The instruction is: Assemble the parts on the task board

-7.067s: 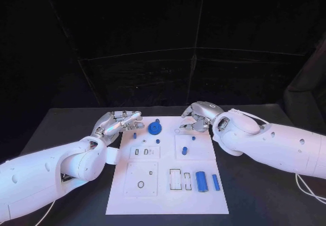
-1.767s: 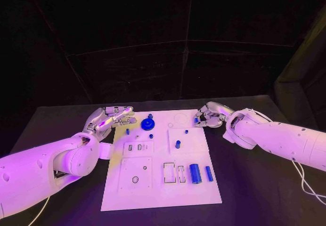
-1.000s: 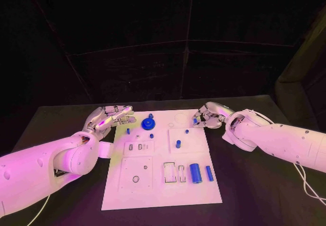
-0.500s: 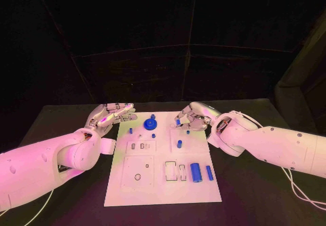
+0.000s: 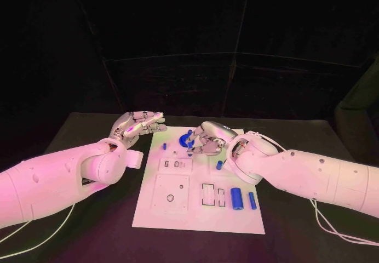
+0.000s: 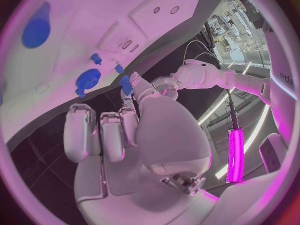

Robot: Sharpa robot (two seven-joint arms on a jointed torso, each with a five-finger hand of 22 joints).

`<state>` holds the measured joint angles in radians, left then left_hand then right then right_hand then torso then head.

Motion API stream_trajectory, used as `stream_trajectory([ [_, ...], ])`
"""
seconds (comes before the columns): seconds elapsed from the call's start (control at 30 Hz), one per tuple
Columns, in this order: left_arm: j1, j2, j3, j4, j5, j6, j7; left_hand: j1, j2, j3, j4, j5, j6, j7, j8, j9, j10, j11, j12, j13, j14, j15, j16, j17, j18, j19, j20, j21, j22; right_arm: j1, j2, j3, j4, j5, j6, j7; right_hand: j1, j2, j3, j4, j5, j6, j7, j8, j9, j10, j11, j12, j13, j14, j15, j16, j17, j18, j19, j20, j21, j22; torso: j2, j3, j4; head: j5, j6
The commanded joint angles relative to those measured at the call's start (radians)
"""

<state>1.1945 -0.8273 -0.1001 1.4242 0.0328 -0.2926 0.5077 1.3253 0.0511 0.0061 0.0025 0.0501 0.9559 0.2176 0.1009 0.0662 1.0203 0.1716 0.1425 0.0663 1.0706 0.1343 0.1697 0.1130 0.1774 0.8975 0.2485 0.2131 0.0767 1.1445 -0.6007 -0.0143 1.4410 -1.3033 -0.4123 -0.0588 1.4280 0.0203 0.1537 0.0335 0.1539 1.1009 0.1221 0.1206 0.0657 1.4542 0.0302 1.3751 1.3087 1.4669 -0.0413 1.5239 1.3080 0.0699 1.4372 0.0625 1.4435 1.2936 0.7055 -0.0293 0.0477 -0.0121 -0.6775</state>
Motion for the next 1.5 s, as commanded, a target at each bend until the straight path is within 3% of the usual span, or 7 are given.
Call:
stream_trajectory([
  [0.03, 0.001, 0.005, 0.001, -0.001, 0.003, 0.014, 0.006, 0.002, 0.009, 0.001, -0.008, -0.001, 0.004, 0.001, -0.005, -0.001, 0.005, -0.001, -0.006, -0.002, 0.005, -0.002, -0.006, 0.001, 0.007, 0.008, -0.001, -0.005, -0.001, -0.010, 0.024, 0.000, -0.009, -0.063, 0.048, -0.063, -0.004, 0.010, 0.009, -0.001, 0.007, 0.015, -0.014, -0.003, 0.002, 0.006, -0.006, 0.006, 0.095, 0.085, -0.004, 0.004, 0.174, -0.014, 0.009, 0.000, 0.005, 0.004, -0.001, -0.0004, 0.0008, 0.013, -0.006],
  [0.17, 0.001, 0.008, 0.001, -0.001, 0.003, 0.015, 0.005, 0.002, 0.009, 0.001, -0.009, -0.001, 0.004, 0.001, -0.006, -0.001, 0.005, -0.001, -0.006, -0.002, 0.005, -0.002, -0.006, 0.001, 0.007, 0.008, -0.001, -0.005, -0.001, -0.023, 0.046, 0.000, -0.018, -0.085, 0.069, -0.091, -0.006, 0.009, 0.011, -0.001, 0.009, 0.014, -0.013, -0.004, 0.001, 0.007, -0.005, 0.007, 0.096, 0.085, -0.004, 0.004, 0.175, -0.015, 0.011, 0.000, 0.007, 0.007, 0.000, 0.0033, -0.0007, 0.020, -0.007],
  [0.4, 0.001, 0.007, 0.001, 0.001, 0.003, 0.014, 0.004, 0.002, 0.009, 0.001, -0.010, -0.001, 0.004, 0.002, -0.006, -0.001, 0.005, -0.001, -0.007, -0.002, 0.005, -0.002, -0.007, 0.001, 0.007, 0.008, -0.001, -0.005, -0.002, -0.046, 0.075, 0.000, -0.033, -0.145, 0.076, -0.115, -0.012, 0.005, 0.012, -0.001, 0.011, 0.010, -0.011, -0.008, 0.001, 0.007, -0.004, 0.007, 0.096, 0.085, -0.003, 0.005, 0.176, -0.016, 0.014, 0.001, 0.010, 0.013, 0.001, 0.0044, -0.0016, 0.023, -0.009],
  [0.6, 0.001, 0.010, 0.001, 0.001, 0.003, 0.016, 0.004, 0.002, 0.009, 0.001, -0.010, -0.001, 0.004, 0.002, -0.006, -0.001, 0.005, -0.001, -0.007, -0.002, 0.005, -0.002, -0.007, 0.001, 0.007, 0.008, -0.001, -0.005, -0.002, -0.061, 0.095, 0.000, -0.051, -0.165, 0.069, -0.123, -0.014, 0.002, 0.013, -0.001, 0.012, 0.009, -0.011, -0.009, 0.000, 0.006, -0.003, 0.007, 0.096, 0.085, -0.003, 0.005, 0.177, -0.017, 0.015, 0.001, 0.011, 0.015, 0.000, 0.0049, 0.0026, 0.021, -0.013],
  [0.9, 0.001, 0.011, 0.001, -0.002, 0.003, 0.017, 0.004, 0.002, 0.009, 0.001, -0.011, -0.001, 0.004, 0.002, -0.006, -0.001, 0.005, -0.001, -0.007, -0.002, 0.005, -0.001, -0.007, 0.001, 0.006, 0.008, -0.001, -0.006, -0.002, -0.067, 0.115, 0.000, -0.079, -0.171, 0.069, -0.123, -0.016, 0.000, 0.013, -0.002, 0.012, 0.009, -0.010, -0.010, 0.000, 0.009, -0.003, 0.012, 0.100, 0.086, -0.002, 0.006, 0.179, -0.019, 0.019, 0.001, 0.015, 0.024, 0.001, 0.0045, -0.0011, 0.025, -0.014],
  [1.5, 0.001, 0.014, 0.001, -0.006, 0.003, 0.019, 0.001, 0.002, 0.009, 0.001, -0.011, -0.001, 0.004, 0.002, -0.006, -0.001, 0.005, -0.001, -0.007, -0.002, 0.005, -0.001, -0.007, 0.001, 0.006, 0.008, -0.001, -0.006, -0.002, -0.072, 0.119, 0.001, -0.103, -0.172, 0.102, -0.117, -0.030, -0.013, 0.015, -0.001, 0.004, 0.001, -0.006, -0.018, 0.000, 0.007, 0.001, 0.010, 0.098, 0.085, 0.001, 0.005, 0.176, -0.018, 0.018, 0.004, 0.016, 0.023, 0.002, 0.0066, -0.0020, 0.023, -0.025],
])
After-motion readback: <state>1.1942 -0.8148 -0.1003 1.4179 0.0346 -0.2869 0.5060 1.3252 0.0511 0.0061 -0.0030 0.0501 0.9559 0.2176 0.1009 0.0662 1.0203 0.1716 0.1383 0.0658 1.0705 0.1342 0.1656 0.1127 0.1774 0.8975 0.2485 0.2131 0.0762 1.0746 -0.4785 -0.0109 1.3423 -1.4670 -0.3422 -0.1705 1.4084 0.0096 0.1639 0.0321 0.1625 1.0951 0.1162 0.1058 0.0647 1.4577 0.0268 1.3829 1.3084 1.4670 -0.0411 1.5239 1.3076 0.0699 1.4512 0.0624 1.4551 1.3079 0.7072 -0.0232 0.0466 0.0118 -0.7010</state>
